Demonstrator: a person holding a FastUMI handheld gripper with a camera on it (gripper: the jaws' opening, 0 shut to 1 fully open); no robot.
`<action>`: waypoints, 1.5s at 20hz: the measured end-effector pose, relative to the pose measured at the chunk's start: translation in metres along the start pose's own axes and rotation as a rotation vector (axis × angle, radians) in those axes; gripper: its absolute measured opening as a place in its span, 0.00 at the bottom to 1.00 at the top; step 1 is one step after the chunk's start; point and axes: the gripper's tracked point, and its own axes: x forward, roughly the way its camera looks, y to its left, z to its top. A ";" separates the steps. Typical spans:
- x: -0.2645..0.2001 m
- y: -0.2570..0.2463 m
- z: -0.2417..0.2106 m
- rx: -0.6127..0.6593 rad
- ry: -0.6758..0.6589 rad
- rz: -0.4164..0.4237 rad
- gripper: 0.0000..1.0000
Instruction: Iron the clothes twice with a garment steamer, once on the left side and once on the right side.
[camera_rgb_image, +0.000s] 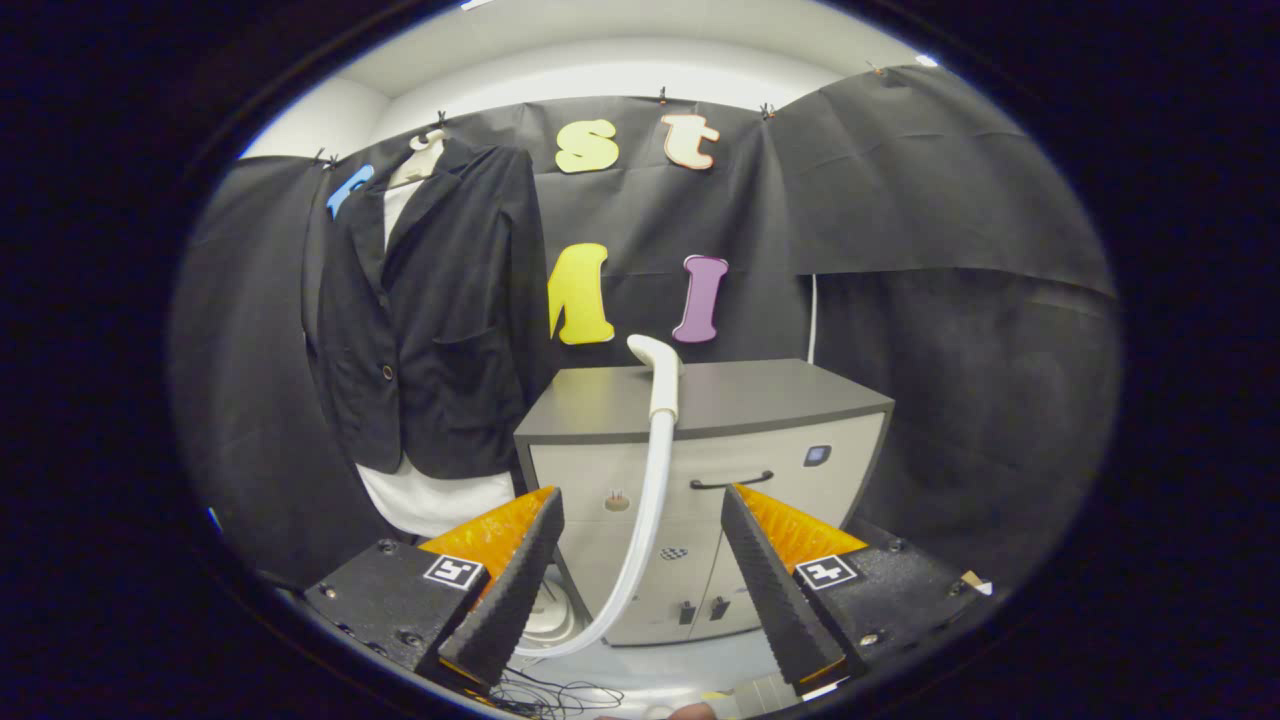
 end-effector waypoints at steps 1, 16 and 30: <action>0.017 0.001 0.009 0.006 0.017 0.019 0.99; 0.278 -0.035 0.084 0.040 0.300 0.152 0.97; 0.313 -0.035 0.046 0.064 0.379 -0.018 0.50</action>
